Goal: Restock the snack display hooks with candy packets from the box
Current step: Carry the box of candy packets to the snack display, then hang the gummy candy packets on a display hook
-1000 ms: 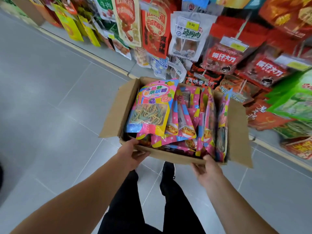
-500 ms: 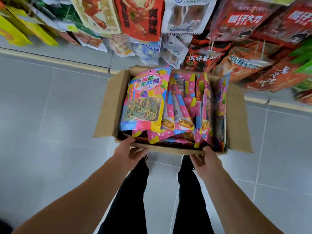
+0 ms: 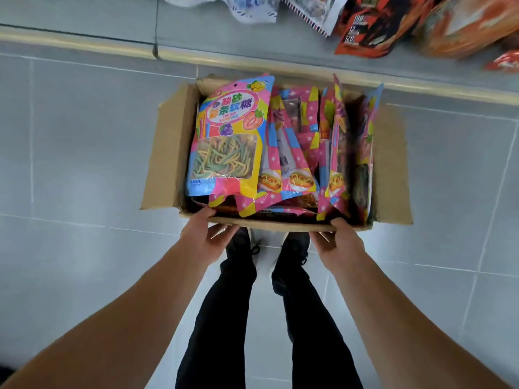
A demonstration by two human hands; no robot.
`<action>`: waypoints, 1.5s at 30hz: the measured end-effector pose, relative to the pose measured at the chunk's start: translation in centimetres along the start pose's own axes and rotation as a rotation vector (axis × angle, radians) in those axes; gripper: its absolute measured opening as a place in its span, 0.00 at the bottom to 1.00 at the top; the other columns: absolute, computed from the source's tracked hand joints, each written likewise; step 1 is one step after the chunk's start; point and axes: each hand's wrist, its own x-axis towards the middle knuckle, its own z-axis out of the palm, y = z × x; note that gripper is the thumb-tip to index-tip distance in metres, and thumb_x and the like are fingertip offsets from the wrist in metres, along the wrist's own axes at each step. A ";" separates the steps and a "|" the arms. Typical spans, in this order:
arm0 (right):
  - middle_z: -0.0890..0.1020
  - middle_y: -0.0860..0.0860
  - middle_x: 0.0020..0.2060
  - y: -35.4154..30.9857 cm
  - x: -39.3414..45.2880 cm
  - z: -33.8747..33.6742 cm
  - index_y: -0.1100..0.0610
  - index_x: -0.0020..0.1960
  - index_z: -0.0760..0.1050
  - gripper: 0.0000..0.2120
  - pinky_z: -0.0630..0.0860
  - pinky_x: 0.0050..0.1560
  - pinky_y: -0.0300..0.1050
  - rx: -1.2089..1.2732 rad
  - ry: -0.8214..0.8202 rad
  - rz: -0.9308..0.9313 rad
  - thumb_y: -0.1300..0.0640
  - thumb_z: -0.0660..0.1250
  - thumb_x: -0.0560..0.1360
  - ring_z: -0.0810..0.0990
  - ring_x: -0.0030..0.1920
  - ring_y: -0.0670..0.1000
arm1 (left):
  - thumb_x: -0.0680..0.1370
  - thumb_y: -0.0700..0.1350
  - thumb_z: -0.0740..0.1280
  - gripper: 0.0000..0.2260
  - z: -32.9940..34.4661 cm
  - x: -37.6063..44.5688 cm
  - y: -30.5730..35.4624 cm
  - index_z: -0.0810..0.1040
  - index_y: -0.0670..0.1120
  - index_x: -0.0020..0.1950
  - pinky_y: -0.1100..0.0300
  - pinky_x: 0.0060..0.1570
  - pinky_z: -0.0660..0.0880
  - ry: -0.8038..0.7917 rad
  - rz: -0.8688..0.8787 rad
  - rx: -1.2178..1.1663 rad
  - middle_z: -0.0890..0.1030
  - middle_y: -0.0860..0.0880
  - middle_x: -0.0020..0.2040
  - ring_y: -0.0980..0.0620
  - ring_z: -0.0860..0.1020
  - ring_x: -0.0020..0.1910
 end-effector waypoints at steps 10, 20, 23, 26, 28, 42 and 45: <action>0.82 0.58 0.45 3.0 14.6 3.4 0.60 0.49 0.73 0.01 0.82 0.49 0.54 -0.020 -0.055 0.014 0.64 0.66 0.78 0.83 0.44 0.56 | 0.76 0.40 0.68 0.10 2.5 14.4 -2.1 0.77 0.41 0.56 0.44 0.42 0.82 0.038 -0.004 -0.026 0.82 0.39 0.48 0.43 0.82 0.49; 0.83 0.56 0.45 4.1 21.6 6.9 0.60 0.57 0.75 0.10 0.84 0.42 0.49 0.011 -0.147 -0.008 0.62 0.68 0.77 0.84 0.40 0.52 | 0.77 0.40 0.67 0.08 3.7 21.9 -1.3 0.77 0.40 0.55 0.45 0.47 0.82 -0.060 0.043 -0.050 0.81 0.37 0.53 0.38 0.82 0.48; 0.82 0.54 0.48 3.9 21.2 7.3 0.59 0.58 0.76 0.11 0.83 0.41 0.47 -0.058 -0.154 -0.037 0.58 0.69 0.77 0.84 0.44 0.53 | 0.77 0.40 0.68 0.06 3.9 21.6 -1.2 0.77 0.40 0.52 0.46 0.52 0.81 -0.106 0.043 -0.018 0.81 0.39 0.52 0.39 0.83 0.46; 0.80 0.55 0.56 4.1 19.8 7.1 0.61 0.66 0.74 0.19 0.83 0.40 0.45 -0.128 -0.179 -0.025 0.59 0.68 0.75 0.85 0.49 0.55 | 0.76 0.38 0.68 0.11 3.7 20.3 -1.3 0.75 0.40 0.58 0.48 0.50 0.81 -0.133 0.029 0.003 0.78 0.41 0.52 0.42 0.84 0.39; 0.79 0.56 0.57 4.3 18.3 6.9 0.60 0.67 0.74 0.20 0.83 0.41 0.46 -0.154 -0.183 -0.013 0.60 0.67 0.76 0.85 0.50 0.57 | 0.77 0.37 0.67 0.12 3.4 19.2 -1.4 0.75 0.40 0.60 0.51 0.50 0.82 -0.155 0.037 0.101 0.79 0.42 0.53 0.45 0.84 0.45; 0.77 0.56 0.40 2.6 6.8 17.9 0.62 0.39 0.75 0.07 0.82 0.51 0.53 -0.968 -0.340 -0.555 0.60 0.66 0.74 0.81 0.41 0.57 | 0.79 0.39 0.65 0.04 3.0 10.2 8.8 0.79 0.45 0.46 0.50 0.57 0.79 -0.163 0.283 0.488 0.81 0.44 0.50 0.45 0.81 0.52; 0.68 0.53 0.32 3.0 8.3 21.7 0.59 0.36 0.68 0.13 0.66 0.34 0.43 -1.203 -0.272 -0.753 0.52 0.67 0.71 0.69 0.34 0.56 | 0.79 0.37 0.62 0.08 3.5 11.3 10.7 0.78 0.45 0.44 0.48 0.61 0.77 -0.162 0.338 0.489 0.80 0.42 0.51 0.45 0.81 0.53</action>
